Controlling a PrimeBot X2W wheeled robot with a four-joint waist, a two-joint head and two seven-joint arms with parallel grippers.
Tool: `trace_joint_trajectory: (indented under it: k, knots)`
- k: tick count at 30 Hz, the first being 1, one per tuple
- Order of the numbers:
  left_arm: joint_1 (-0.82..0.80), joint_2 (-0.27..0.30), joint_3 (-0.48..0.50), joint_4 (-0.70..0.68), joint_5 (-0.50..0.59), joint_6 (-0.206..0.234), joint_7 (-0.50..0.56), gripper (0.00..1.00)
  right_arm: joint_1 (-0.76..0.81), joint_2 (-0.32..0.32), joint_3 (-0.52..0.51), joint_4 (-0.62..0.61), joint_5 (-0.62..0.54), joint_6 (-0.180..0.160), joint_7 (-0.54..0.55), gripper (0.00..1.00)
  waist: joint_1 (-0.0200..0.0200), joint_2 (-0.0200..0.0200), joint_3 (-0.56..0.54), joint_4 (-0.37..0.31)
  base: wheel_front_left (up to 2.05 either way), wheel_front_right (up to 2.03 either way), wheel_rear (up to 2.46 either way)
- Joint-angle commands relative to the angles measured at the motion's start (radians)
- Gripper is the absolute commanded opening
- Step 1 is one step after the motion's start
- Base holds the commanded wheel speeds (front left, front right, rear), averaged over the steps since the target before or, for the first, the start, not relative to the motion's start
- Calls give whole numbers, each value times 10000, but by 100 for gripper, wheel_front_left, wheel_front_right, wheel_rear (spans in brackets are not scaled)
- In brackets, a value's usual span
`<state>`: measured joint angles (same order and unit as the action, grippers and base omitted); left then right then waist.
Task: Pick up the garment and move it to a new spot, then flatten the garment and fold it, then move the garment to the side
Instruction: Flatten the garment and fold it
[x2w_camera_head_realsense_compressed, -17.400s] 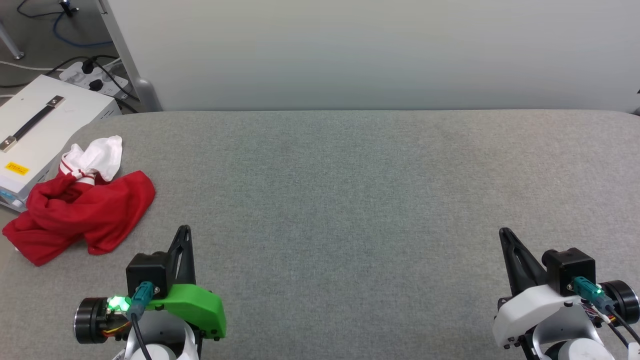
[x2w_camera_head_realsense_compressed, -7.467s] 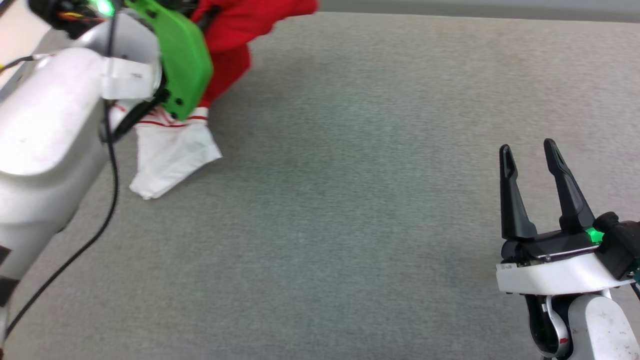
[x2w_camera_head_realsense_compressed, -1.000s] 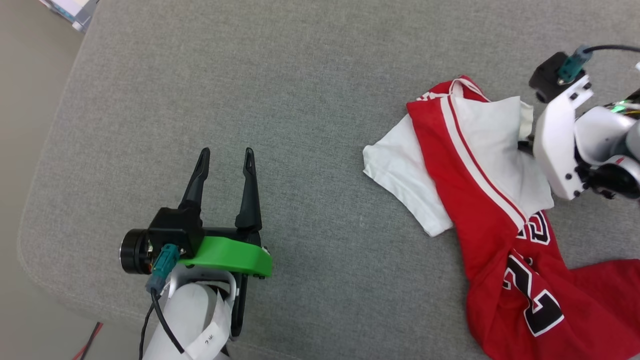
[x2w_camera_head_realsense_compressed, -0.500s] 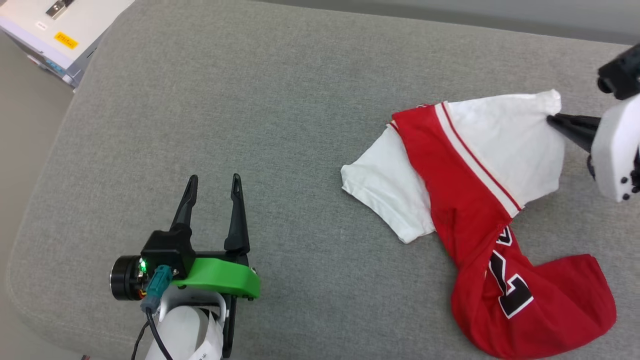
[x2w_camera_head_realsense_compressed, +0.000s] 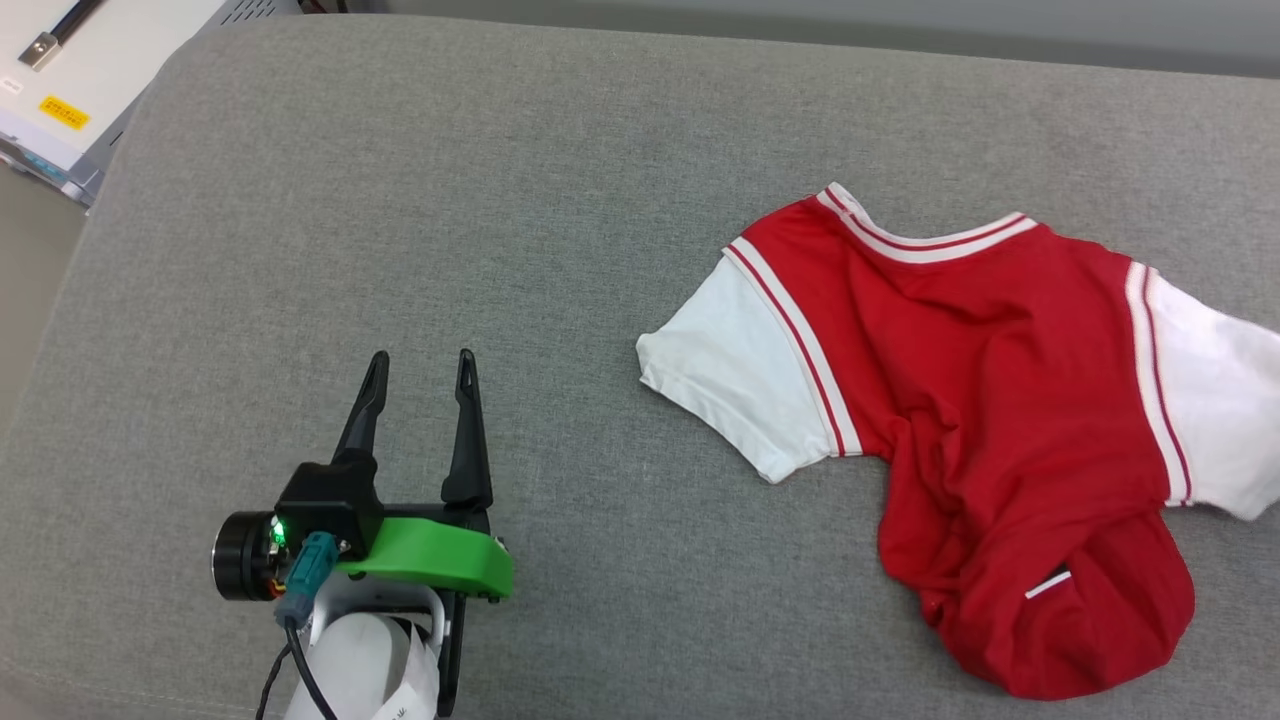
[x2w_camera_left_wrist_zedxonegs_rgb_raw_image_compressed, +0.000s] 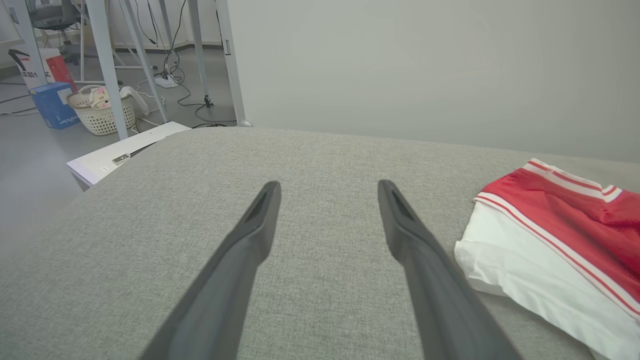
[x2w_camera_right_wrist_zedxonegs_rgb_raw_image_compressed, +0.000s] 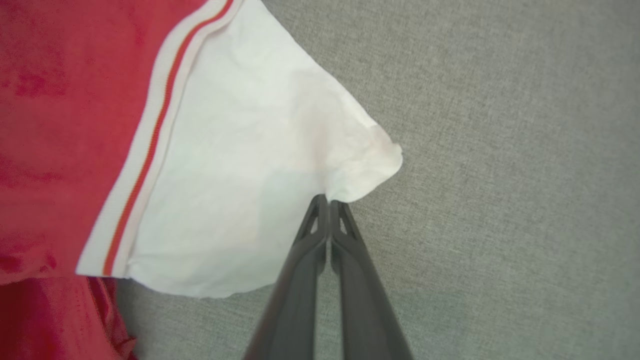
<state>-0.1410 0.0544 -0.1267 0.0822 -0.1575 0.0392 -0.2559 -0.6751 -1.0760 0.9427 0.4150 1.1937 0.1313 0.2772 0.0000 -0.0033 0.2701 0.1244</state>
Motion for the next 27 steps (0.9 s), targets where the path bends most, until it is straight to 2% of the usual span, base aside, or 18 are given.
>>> trace_joint_trajectory:
  k: [1,6,11,13,14,17,18,21,25,26,27]
  knots:
    - [-66,-41,-16,-21,72,-47,-59,100,448,70,-54,317,173,-6,-18,0,0,33,50,52,0,0,0]
    - [-154,-41,13,16,124,-78,-59,100,1525,342,-211,1542,553,-6,-209,0,0,33,89,127,0,0,0]
    - [-130,-41,110,111,185,-89,-59,100,2020,860,-353,2068,695,-6,-531,0,0,33,-26,69,0,0,0]
    - [-81,-41,164,161,225,-96,-59,100,1994,1013,-552,2132,596,-6,-1040,45,0,33,-156,-5,0,0,0]
    - [-58,-41,195,197,258,-110,-59,100,1960,1056,-660,2137,482,-6,-1360,100,0,33,-247,-46,0,0,0]
    - [1,-41,319,266,383,-182,-59,100,1819,1095,-980,2077,8,-6,-2403,100,0,33,-527,-175,0,0,0]
    - [4,-1,505,281,537,-323,-59,100,1678,1141,-1438,1996,-597,-6,-3614,100,0,33,-791,-317,0,0,0]
    - [-96,126,729,250,640,-467,-59,100,1548,1341,-2044,1949,-1289,-6,-4687,100,0,33,-1014,-481,0,0,0]
    - [-447,346,906,224,729,-741,-59,100,1539,1896,-3162,1917,-2432,-6,-5274,100,0,33,-1172,-634,0,0,0]
    - [-593,416,953,247,727,-829,-59,100,1594,2147,-3585,1879,-2867,-6,-5333,100,0,33,-1198,-678,0,0,0]
    - [-924,534,1020,283,694,-990,-59,100,1719,2673,-4577,1668,-3802,-6,-5375,100,0,33,-1214,-754,0,0,0]
